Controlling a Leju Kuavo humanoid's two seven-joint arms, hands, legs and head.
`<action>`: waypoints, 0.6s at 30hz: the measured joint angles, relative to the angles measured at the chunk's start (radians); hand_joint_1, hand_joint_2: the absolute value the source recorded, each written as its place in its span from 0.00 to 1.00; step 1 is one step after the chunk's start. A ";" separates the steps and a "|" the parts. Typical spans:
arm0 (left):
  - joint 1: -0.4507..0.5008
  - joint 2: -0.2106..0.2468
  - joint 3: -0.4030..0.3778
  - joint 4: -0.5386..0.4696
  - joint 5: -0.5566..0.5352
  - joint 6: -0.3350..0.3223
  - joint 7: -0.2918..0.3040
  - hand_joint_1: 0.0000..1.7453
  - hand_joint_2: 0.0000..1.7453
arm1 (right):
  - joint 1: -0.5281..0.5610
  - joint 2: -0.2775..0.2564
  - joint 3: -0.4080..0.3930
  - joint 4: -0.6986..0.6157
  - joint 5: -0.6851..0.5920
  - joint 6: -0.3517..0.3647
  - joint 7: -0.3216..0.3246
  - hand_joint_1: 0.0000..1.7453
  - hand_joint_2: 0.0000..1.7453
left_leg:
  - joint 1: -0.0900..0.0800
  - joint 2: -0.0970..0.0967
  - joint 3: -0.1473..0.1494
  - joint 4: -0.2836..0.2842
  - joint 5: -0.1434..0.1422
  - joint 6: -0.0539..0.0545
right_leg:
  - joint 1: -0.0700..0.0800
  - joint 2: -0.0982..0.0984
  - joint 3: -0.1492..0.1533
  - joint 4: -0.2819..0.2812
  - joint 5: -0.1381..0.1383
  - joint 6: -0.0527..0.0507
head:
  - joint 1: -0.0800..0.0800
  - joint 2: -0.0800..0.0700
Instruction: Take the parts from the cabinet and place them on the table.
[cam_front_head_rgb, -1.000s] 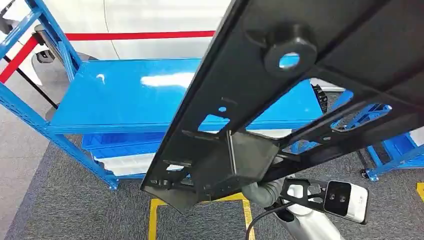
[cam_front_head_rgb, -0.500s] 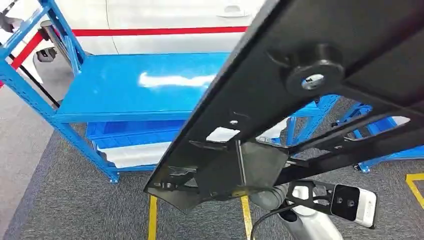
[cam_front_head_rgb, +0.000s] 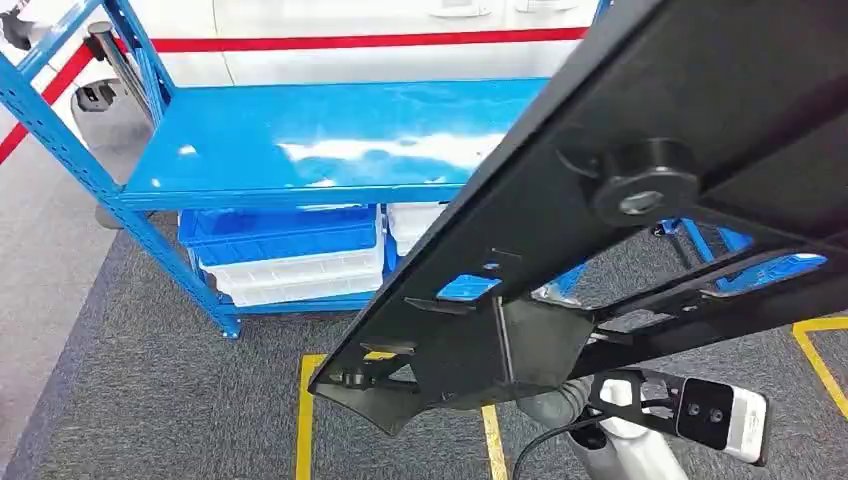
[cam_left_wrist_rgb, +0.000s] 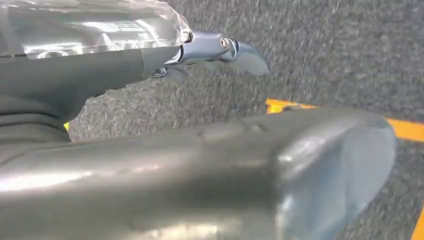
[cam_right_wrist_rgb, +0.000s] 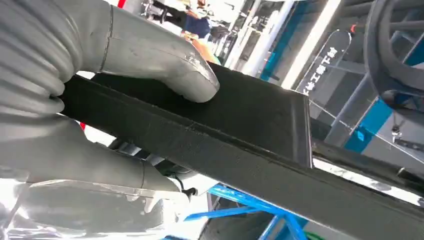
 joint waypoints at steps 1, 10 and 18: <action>0.000 -0.001 0.001 0.000 -0.003 0.000 0.000 0.00 0.00 | 0.000 0.003 -0.001 0.000 0.003 0.003 0.000 1.00 1.00 | 0.001 -0.002 -0.014 0.018 -0.038 -0.003 | 0.002 -0.004 -0.013 0.001 0.012 -0.009 | 0.000 0.000; -0.004 -0.001 0.004 0.000 -0.010 0.001 0.000 0.00 0.00 | 0.011 0.016 -0.008 -0.002 0.009 0.010 0.000 1.00 1.00 | 0.006 -0.003 0.126 0.109 -0.129 -0.006 | 0.007 -0.003 -0.159 0.028 0.108 -0.005 | 0.000 0.000; -0.005 -0.001 0.010 -0.001 -0.008 0.004 0.011 0.00 0.00 | -0.012 0.023 -0.008 0.001 0.005 -0.008 0.000 1.00 1.00 | 0.001 0.004 0.172 -0.030 -0.145 0.040 | 0.003 0.003 -0.224 0.172 0.024 0.035 | 0.000 0.000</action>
